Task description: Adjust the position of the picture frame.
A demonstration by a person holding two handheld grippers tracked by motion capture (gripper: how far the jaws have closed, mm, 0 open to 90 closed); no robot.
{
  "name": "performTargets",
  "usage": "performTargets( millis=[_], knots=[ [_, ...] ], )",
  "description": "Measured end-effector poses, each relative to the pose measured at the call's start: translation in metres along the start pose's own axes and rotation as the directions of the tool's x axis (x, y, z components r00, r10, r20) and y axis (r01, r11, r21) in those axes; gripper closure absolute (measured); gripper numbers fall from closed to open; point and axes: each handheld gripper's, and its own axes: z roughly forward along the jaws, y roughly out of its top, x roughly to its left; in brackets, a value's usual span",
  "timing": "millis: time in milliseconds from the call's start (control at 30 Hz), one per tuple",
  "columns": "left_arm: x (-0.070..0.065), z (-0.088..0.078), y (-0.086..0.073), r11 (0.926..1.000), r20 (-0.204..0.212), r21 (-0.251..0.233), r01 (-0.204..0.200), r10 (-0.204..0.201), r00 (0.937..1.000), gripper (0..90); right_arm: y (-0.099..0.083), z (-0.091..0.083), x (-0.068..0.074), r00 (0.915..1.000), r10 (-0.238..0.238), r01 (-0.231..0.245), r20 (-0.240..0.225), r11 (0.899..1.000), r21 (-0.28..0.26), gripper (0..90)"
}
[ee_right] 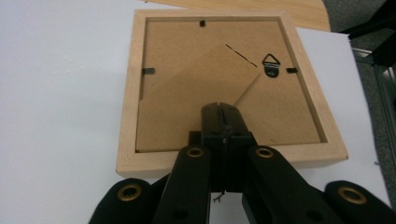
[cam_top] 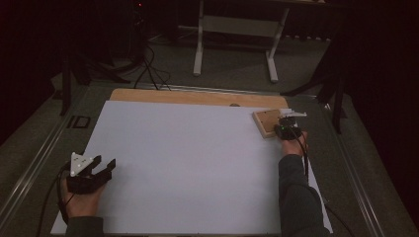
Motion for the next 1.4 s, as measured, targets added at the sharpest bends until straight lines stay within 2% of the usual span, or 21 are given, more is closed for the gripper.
performTargets(
  millis=[367, 733, 900, 1100, 1400],
  knots=[
    [-0.005, 0.001, 0.002, 0.9999, 0.003, 0.000, -0.017, 0.017, 0.9999, 46.0, -0.009, -0.010, 0.016, 0.9993, -0.022, 0.022, -0.029, 1.000, -0.003, 90.0],
    [-0.006, -0.002, 0.003, 0.9995, 0.003, -0.014, -0.029, 0.029, 0.9996, 46.0, -0.017, -0.021, 0.042, 0.9958, -0.081, 0.081, -0.041, 0.997, -0.004, 90.0],
    [-0.008, -0.001, 0.004, 0.9992, 0.006, -0.016, -0.038, 0.038, 0.9993, 46.0, -0.025, -0.026, 0.050, 0.9956, -0.064, 0.061, -0.069, 0.998, -0.035, 90.0],
    [-0.010, -0.001, 0.005, 0.9988, 0.007, -0.018, -0.046, 0.046, 0.9989, 45.9, -0.030, -0.030, 0.056, 0.9939, -0.068, 0.063, -0.088, 0.997, -0.049, 90.0],
    [-0.010, 0.000, 0.006, 0.9985, 0.007, -0.017, -0.052, 0.052, 0.9986, 45.9, -0.033, -0.036, 0.072, 0.9874, -0.127, 0.124, -0.094, 0.991, -0.040, 90.0]
  ],
)
